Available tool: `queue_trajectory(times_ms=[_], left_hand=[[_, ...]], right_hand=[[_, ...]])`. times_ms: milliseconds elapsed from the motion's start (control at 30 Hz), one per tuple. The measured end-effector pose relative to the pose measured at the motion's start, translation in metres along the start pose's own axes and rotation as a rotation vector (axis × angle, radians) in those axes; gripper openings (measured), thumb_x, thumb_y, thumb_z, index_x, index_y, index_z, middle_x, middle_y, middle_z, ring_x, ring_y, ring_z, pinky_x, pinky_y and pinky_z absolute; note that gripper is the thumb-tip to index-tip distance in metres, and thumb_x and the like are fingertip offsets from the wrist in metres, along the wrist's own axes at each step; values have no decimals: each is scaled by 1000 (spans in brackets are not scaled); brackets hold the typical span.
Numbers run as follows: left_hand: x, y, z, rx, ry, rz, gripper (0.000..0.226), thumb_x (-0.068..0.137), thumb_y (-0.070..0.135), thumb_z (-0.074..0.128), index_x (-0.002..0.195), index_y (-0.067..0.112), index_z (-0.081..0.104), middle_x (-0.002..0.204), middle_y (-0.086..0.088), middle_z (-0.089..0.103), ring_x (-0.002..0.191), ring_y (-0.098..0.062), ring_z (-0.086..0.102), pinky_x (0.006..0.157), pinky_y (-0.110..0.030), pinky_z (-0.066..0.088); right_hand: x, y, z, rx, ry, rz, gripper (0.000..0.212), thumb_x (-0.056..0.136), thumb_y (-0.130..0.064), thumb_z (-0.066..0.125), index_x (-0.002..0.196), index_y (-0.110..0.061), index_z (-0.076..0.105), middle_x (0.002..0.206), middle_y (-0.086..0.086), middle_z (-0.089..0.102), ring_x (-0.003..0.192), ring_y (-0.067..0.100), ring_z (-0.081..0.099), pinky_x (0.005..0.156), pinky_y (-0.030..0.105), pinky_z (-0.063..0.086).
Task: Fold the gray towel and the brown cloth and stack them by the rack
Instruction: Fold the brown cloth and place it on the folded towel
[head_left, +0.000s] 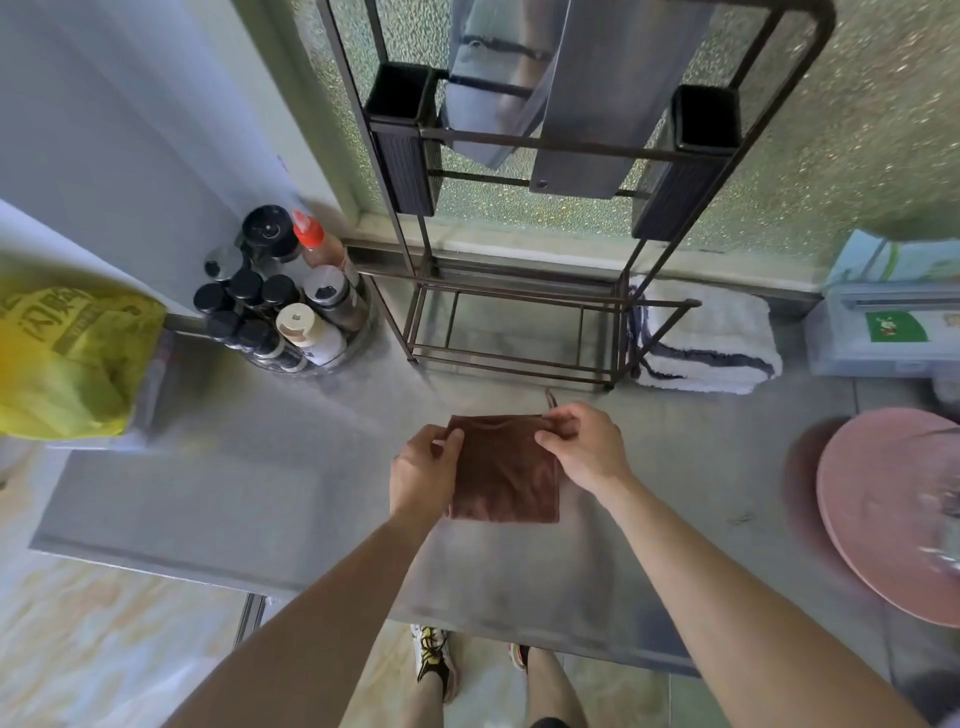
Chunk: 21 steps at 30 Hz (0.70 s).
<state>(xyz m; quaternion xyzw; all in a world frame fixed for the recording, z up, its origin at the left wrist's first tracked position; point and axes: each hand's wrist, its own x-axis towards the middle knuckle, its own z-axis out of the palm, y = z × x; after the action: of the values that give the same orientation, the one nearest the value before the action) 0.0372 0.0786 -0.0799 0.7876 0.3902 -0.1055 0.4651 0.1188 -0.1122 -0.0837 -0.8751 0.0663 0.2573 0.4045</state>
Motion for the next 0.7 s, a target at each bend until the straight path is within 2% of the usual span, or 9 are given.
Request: queue_trajectory(times_ms=[67,167,267,367,433,533,600,700], left_hand=[[6,2,3,94,70,-22,30,90,47,62,103,22,67,99,-1,75,98,-26,68,79,-31,50],[6,3,5,251,136,-8,45,84,55,65,113,21,61,106,-1,73,108,-27,64,83,-34,48],[-3,8,6,312,106,-75,54,80,58,67,118,20,60,110,0,72,109,-28,65,82,-33,47],[-10,10,9,301,31,-151,52,78,51,71,118,21,60,110,1,71,107,-27,66,82,-33,51],[-9,9,10,253,-32,-195,49,77,45,74,117,19,64,108,-3,73,100,-28,68,84,-38,57],[-13,16,8,63,-105,-228,34,79,37,76,106,18,71,96,-4,75,87,-25,71,80,-40,62],[-21,22,6,-49,-165,-188,20,82,32,75,97,20,69,95,-4,74,86,-23,72,78,-39,63],[-45,38,0,-240,-318,-145,7,88,17,71,89,15,64,91,-4,71,79,-18,69,60,-25,57]], right_hand=[[1,1,6,-72,41,16,29,77,-30,79,103,-22,68,89,-7,70,85,15,67,82,27,51],[-7,2,10,-125,132,127,42,77,-36,76,113,-20,61,104,1,69,97,22,67,89,36,53],[-26,6,12,-74,151,276,51,79,-41,75,119,-16,56,108,4,71,106,28,65,91,38,52],[-39,12,19,46,145,415,52,77,-41,78,117,-15,59,108,5,72,109,29,65,91,36,50],[-43,13,25,113,140,474,48,73,-40,80,111,-14,65,108,8,73,109,31,66,91,36,51],[-45,14,25,142,88,446,26,72,-32,77,86,-11,71,88,11,76,92,33,70,72,32,49],[-50,13,18,179,27,411,16,75,-26,76,73,-12,70,77,9,74,81,32,70,64,31,45],[-61,19,0,308,-47,396,10,78,-22,77,76,-18,68,77,1,71,81,25,69,70,34,49]])
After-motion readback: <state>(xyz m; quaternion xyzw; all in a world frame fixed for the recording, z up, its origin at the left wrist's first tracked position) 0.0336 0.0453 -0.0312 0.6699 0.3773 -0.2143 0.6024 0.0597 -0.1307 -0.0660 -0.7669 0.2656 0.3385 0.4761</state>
